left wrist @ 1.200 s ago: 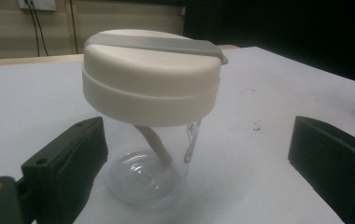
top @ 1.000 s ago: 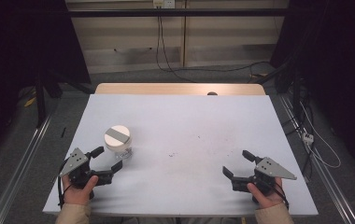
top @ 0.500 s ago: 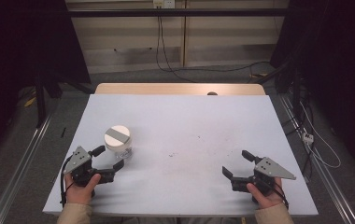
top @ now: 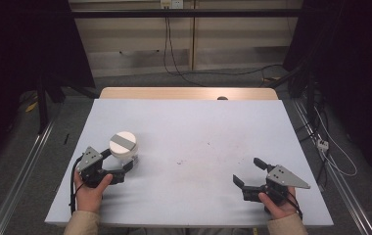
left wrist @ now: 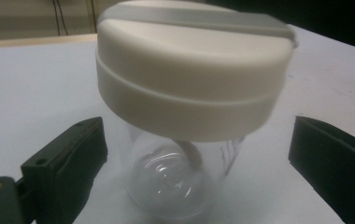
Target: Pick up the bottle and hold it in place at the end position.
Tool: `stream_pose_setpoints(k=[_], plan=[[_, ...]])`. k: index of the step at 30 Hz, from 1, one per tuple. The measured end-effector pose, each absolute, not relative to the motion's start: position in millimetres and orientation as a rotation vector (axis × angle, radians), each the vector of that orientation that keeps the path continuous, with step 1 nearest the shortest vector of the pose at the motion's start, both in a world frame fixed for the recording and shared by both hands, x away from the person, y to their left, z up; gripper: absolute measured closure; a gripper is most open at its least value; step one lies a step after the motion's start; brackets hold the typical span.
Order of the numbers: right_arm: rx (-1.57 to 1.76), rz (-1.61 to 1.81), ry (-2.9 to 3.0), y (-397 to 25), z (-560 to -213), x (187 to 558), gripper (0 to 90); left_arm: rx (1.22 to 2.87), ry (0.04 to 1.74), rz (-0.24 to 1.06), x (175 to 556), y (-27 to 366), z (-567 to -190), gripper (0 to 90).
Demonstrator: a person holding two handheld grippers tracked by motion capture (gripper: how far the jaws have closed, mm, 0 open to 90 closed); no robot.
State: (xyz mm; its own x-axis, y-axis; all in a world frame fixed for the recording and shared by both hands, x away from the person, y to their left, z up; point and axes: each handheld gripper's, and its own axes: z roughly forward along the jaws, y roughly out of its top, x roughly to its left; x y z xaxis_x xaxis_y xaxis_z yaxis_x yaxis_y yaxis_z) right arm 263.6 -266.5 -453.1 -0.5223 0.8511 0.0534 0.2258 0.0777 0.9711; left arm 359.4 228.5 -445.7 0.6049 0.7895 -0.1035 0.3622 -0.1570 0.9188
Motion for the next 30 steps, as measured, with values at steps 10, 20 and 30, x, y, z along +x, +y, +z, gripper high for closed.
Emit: stream_pose_setpoints(k=[10,20,30], plan=[[1.058,1.473,1.815,-266,-453,264,4.2,1.769,0.974,0.494,368,221,-449,4.2],[1.059,1.471,1.808,-267,-453,264,4.2,1.763,0.99,0.511,378,217,-453,4.4],[1.06,1.468,1.809,-267,-453,264,4.3,1.752,1.019,0.502,384,212,-455,4.7]])
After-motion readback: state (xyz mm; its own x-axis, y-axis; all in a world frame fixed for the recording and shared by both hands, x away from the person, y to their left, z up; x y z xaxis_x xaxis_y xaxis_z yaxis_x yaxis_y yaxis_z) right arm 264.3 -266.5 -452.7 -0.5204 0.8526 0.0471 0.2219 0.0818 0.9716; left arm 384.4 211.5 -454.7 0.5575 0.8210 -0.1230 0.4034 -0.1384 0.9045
